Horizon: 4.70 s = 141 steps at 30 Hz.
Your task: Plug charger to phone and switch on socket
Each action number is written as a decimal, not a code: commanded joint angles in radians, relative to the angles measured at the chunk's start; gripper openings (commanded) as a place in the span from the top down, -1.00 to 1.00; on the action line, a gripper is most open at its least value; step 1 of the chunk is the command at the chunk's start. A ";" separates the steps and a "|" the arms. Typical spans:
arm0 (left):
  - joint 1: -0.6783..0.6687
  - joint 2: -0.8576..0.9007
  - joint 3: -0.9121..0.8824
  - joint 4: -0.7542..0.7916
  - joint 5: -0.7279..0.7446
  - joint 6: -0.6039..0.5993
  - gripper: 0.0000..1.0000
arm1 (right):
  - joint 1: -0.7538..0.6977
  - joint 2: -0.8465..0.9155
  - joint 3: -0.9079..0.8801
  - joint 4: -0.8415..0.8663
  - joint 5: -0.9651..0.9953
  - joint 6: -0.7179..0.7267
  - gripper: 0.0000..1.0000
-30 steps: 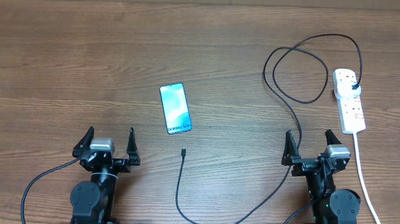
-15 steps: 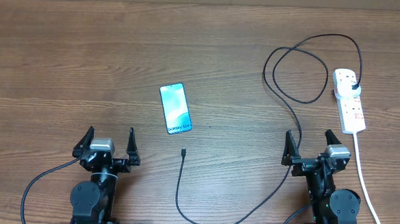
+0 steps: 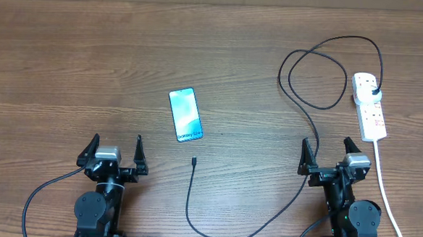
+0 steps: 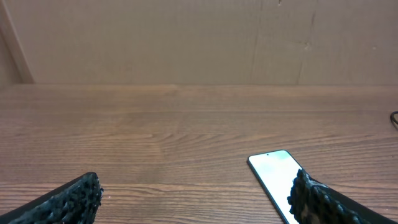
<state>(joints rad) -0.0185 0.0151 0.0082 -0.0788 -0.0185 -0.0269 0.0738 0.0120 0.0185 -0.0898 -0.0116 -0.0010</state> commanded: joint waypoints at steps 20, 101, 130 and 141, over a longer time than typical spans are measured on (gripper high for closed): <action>0.007 -0.010 -0.003 0.001 0.009 -0.018 -0.99 | 0.005 -0.009 -0.011 0.006 0.000 -0.008 -1.00; -0.286 2.129 1.826 -1.431 0.343 -0.232 -0.30 | 0.005 -0.009 -0.011 0.006 0.000 -0.008 -1.00; -0.316 2.250 1.826 -1.212 0.071 -0.421 -1.00 | 0.005 -0.009 -0.011 0.006 0.000 -0.008 -1.00; -0.323 2.250 1.743 -1.145 0.046 -0.554 -1.00 | 0.005 -0.009 -0.011 0.006 0.000 -0.008 -1.00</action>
<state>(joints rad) -0.3328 2.2482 1.7920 -1.2320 0.0414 -0.5190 0.0734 0.0120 0.0185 -0.0898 -0.0116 -0.0013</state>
